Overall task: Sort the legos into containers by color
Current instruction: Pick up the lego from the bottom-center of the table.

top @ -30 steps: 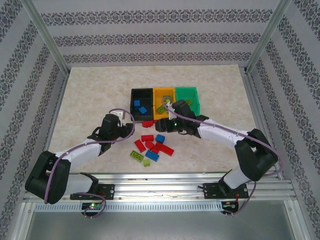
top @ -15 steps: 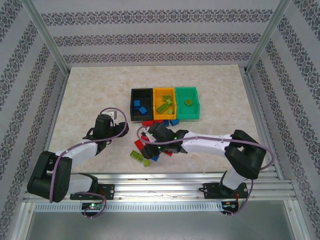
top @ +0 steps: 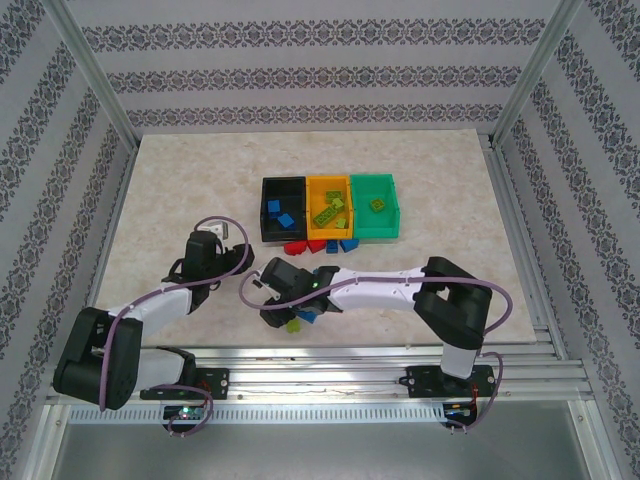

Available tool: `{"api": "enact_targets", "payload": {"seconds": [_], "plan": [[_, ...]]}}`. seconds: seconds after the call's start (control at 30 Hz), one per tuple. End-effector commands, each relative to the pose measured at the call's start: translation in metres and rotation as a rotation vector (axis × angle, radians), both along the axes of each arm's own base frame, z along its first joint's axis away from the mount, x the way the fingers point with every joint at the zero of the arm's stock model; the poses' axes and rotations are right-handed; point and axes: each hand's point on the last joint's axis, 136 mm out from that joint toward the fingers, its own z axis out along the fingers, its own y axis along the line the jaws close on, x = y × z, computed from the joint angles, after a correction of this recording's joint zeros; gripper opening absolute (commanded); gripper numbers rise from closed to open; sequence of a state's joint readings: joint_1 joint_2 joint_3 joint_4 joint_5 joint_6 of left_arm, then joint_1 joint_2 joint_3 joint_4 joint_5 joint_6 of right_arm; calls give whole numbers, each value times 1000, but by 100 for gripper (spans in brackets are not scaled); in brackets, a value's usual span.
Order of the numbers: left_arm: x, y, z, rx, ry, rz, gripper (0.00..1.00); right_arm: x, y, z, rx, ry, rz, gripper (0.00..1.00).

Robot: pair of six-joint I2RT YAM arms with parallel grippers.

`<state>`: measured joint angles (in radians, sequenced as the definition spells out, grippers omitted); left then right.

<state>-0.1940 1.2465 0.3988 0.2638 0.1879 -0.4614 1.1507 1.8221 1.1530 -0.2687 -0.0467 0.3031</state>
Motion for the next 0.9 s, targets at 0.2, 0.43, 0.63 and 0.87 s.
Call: {"api": "enact_targets", "payload": {"seconds": [0.2,0.43,0.63,0.87], "plan": [[3,4,8,-44,-42,23,62,-1,-5,-19,-138,-62,20,55],[3,4,8,-50,-41,22,62,-3,1,-31,-194,-77,29,55],[4,4,7,-53,-38,24,62,-2,5,-32,-208,-92,32,45],[4,3,6,-64,-34,18,62,2,9,-14,-159,-97,28,38]]}}
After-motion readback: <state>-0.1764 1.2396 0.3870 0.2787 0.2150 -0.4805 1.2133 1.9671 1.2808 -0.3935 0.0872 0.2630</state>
